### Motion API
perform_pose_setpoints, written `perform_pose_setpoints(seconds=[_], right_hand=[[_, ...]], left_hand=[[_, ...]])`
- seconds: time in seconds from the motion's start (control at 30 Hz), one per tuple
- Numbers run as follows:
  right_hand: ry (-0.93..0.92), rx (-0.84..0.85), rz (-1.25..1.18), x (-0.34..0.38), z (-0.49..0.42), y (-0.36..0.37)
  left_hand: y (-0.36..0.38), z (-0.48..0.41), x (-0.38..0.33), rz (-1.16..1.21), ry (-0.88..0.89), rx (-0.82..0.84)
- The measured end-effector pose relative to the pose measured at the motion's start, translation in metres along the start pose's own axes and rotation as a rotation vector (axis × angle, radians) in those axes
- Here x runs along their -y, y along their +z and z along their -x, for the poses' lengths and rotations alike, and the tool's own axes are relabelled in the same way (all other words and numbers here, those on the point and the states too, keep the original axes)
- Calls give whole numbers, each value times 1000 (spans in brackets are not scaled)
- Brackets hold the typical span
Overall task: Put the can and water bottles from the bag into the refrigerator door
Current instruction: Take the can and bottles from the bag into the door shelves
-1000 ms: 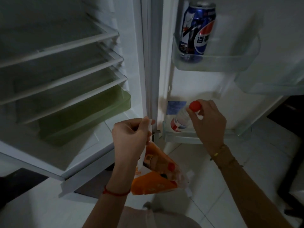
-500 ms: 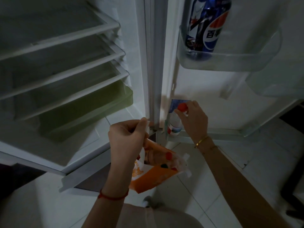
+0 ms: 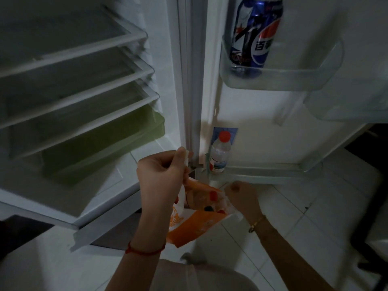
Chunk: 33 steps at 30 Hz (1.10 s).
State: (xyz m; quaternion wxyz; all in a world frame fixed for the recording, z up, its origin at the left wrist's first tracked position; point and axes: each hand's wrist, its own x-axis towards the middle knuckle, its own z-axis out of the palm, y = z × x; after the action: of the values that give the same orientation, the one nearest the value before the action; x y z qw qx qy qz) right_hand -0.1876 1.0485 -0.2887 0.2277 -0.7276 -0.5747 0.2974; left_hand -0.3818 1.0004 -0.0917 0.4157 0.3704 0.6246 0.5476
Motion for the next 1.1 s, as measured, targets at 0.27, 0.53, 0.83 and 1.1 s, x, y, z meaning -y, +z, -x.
perform_pose_setpoints(seconds=[0.27, 0.53, 0.83, 1.1], right_hand=[[440, 330, -398, -15, 11, 47], [529, 324, -581, 1, 22, 57], [319, 85, -336, 11, 47, 58], [-49, -276, -75, 50, 75, 4]], left_hand=[[-5, 9, -4, 46, 13, 40], [-17, 11, -4, 43, 28, 67], [-39, -2, -4, 116, 63, 38], [-33, -2, -7, 126, 125, 166]])
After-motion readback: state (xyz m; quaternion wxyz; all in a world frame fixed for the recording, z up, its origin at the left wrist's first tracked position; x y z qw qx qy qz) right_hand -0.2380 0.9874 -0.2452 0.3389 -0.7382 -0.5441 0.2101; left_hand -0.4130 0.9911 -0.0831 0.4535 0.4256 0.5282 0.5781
